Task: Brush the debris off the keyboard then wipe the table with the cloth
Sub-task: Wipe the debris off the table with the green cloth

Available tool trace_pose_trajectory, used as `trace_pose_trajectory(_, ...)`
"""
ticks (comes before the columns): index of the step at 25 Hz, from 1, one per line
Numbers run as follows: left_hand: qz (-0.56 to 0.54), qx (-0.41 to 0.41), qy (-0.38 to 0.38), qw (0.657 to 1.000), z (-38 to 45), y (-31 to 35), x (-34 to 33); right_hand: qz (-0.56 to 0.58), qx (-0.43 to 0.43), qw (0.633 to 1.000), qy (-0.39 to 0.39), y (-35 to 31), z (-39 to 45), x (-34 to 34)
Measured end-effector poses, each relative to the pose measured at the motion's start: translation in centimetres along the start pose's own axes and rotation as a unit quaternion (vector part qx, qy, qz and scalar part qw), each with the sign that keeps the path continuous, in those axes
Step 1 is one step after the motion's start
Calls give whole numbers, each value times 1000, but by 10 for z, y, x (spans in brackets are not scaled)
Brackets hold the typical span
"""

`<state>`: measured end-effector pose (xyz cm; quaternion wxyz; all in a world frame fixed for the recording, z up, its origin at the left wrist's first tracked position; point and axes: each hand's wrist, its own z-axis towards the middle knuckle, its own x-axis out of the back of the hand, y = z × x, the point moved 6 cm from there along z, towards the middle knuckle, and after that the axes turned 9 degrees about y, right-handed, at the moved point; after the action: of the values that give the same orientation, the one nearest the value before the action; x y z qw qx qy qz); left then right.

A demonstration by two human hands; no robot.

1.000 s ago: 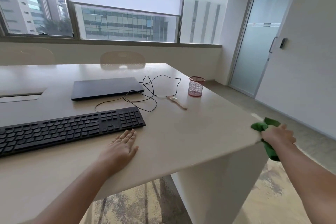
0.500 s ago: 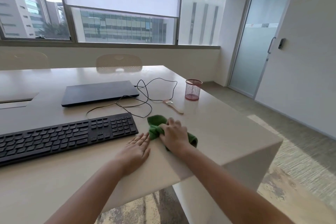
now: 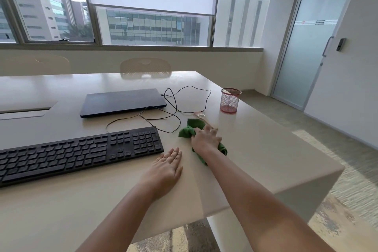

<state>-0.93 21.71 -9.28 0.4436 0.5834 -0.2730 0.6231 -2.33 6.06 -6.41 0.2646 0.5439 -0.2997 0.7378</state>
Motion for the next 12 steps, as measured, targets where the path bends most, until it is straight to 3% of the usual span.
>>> trace_pose_trajectory(7,-2,7,-4,1000,-2,-1,1,5,28,1000,1,29,-17,3)
trace_pose_trajectory(12,5,10,-8,1000,-3,2,2,-21,-34,999,21,118,-22,18)
